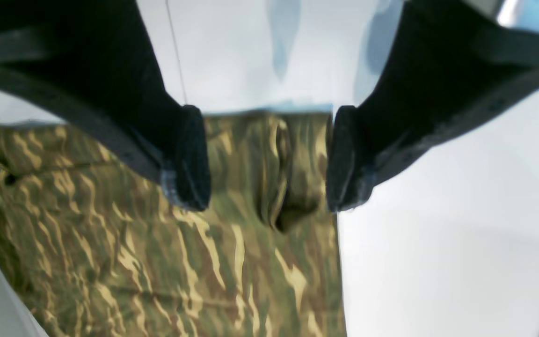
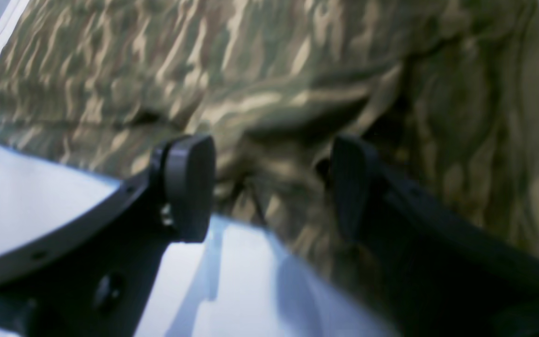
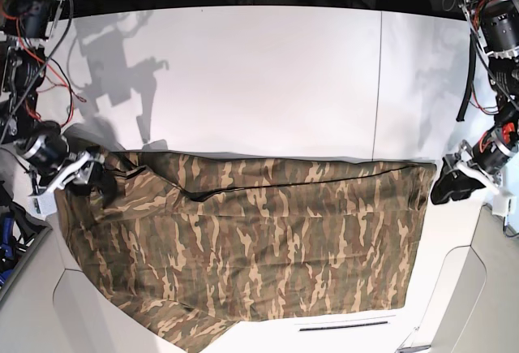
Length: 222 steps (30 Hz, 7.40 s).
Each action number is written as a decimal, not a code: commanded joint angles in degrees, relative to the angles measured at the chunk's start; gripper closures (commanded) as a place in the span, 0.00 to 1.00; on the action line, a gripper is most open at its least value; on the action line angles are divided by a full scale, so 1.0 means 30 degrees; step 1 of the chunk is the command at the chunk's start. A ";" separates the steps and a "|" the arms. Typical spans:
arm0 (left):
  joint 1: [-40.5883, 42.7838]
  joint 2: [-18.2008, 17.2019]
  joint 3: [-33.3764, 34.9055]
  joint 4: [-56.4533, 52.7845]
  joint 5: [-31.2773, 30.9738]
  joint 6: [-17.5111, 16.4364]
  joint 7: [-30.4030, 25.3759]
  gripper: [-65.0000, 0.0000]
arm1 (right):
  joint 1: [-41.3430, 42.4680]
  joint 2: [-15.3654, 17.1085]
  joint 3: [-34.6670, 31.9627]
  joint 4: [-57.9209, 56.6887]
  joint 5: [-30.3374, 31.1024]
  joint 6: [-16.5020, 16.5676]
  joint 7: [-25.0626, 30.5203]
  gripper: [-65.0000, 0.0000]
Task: Fold the T-shirt properly
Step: 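Lift the shoulder edge with both grippers and fold it over the shirt body, then release the folded edge and regrasp the shirt corners with both grippers, then pull the held corners back with both grippers to straighten the shirt, then release and move both grippers to the shirt's hem corners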
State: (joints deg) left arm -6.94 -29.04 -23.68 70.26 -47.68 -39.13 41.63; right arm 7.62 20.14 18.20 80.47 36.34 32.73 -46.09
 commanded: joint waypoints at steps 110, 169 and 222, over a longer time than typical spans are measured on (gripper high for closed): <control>0.6164 0.0736 -0.3038 0.2776 -0.6288 -0.0288 0.2339 1.00 | -0.6943 -0.0408 0.4648 0.0809 0.4401 0.0539 -0.0095 1.00; 1.2582 0.0233 -0.9041 0.7453 -0.9821 -0.0288 0.4561 0.50 | -0.8816 0.1632 1.0054 0.3781 0.4233 0.0291 0.0583 0.48; -0.7694 -0.0583 0.4422 -1.3194 0.3264 0.0554 -0.4029 0.44 | 0.8094 -0.0590 0.0240 -1.6670 -0.7337 0.0138 1.0950 0.48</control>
State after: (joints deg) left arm -28.86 -30.02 -10.35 30.22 -38.15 -37.32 29.08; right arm 30.83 18.11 19.00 30.02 14.55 33.06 -12.19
